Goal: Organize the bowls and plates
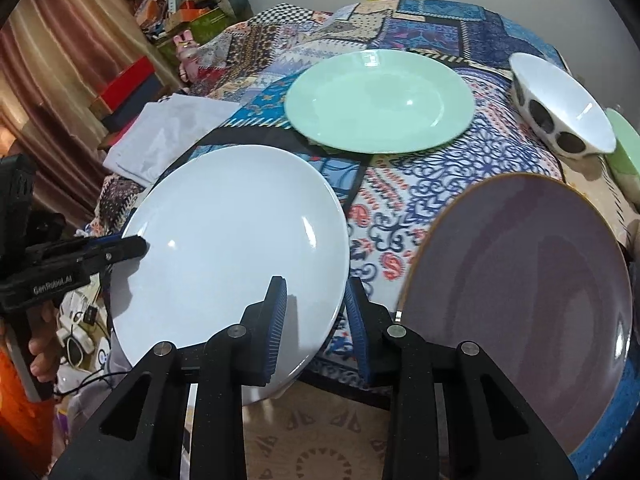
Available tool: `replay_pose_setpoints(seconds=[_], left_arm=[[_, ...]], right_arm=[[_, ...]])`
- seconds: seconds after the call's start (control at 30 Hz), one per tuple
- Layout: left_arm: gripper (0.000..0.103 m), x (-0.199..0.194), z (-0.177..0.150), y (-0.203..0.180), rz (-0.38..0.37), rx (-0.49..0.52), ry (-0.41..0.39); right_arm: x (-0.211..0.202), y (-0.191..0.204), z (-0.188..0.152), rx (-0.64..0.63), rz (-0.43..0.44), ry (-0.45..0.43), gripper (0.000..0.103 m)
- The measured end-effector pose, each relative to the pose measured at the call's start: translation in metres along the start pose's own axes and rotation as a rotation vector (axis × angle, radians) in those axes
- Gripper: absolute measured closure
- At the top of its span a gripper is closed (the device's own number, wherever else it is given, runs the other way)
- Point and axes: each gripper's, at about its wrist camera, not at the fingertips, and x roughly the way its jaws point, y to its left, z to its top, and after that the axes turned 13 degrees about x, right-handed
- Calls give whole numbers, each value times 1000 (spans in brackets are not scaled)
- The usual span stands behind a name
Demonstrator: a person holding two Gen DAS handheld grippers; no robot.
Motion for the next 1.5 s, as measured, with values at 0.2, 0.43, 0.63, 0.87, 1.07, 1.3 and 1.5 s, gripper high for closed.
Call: replay_pose_setpoints(seconds=[0.2, 0.43, 0.63, 0.87, 1.07, 1.3, 1.5], left_arm=[[80, 0, -1, -3, 6, 24, -2], [80, 3, 0, -6, 1, 50, 3], [80, 3, 0, -9, 19, 57, -4], [79, 2, 2, -11, 39, 51, -11], [79, -4, 3, -16, 43, 49, -32], [79, -20, 11, -27, 46, 67, -67], [79, -31, 19, -41, 48, 90, -92]], right_arm=[[3, -4, -1, 12, 7, 17, 76], [13, -7, -1, 26, 19, 49, 77], [16, -2, -2, 14, 19, 35, 77], [9, -4, -5, 4, 22, 6, 79], [1, -5, -4, -1, 28, -24, 79], [-16, -6, -1, 3, 39, -70, 79], [-31, -13, 0, 9, 43, -103, 79]])
